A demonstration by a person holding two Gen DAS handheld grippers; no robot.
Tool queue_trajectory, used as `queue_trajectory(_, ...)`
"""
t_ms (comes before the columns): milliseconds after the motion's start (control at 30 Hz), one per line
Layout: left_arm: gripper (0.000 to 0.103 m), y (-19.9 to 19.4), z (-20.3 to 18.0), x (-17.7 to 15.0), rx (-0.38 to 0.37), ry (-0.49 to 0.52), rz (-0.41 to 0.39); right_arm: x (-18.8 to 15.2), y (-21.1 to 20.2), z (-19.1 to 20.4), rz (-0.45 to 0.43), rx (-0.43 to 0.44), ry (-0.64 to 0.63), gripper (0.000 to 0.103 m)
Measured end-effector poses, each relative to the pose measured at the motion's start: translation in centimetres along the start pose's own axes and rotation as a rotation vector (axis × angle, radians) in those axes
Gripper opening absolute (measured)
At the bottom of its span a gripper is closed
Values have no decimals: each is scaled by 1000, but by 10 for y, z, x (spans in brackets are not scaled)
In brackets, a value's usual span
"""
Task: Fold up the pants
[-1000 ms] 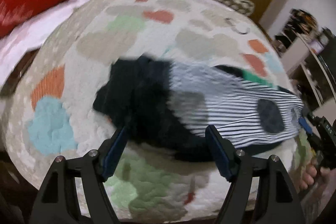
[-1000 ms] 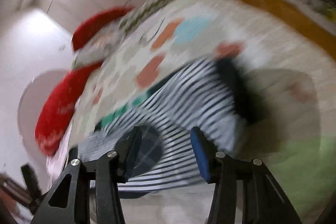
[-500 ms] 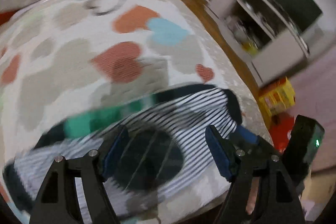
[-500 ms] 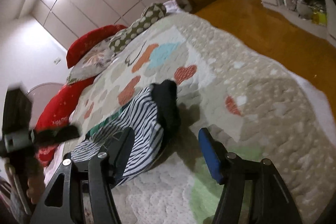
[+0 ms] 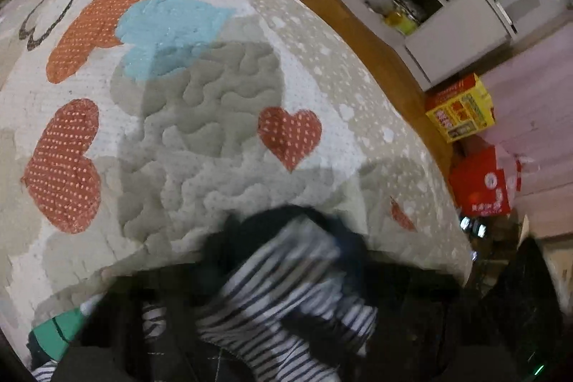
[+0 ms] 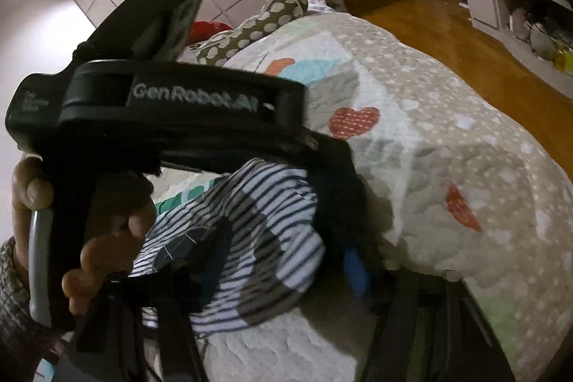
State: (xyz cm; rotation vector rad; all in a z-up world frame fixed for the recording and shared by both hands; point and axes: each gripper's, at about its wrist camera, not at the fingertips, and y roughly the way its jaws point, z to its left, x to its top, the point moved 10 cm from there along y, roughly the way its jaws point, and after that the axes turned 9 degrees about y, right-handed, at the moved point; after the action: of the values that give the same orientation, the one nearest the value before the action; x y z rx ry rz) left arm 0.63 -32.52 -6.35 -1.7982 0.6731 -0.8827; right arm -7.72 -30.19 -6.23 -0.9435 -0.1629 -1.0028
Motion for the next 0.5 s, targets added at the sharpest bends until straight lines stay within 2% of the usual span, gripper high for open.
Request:
queue_trajectory(33,33,-4,1,-1,-1,0,-14,1,2,0,8,5,10,29)
queue_trajectory(67,28,-12,2,-2,-7,-1,-40,3,2,1,15,19,27,26)
queue_trajectory(133,27,-27,7,-5,-17,-24,-87,8,-2,6,11,45,41,22)
queue_trajectory(333,27,-78,35,-32,-35,-117,-232,9,-11,50,-4,69,-65,21)
queue_trajectory(433,28,-97,59,-56,-54,-203,-296,2,-6,79,6,79,-133,21)
queue_trajectory(500,34,-106,78,-78,-59,-285,-331,-9,-1,100,21,88,-186,22)
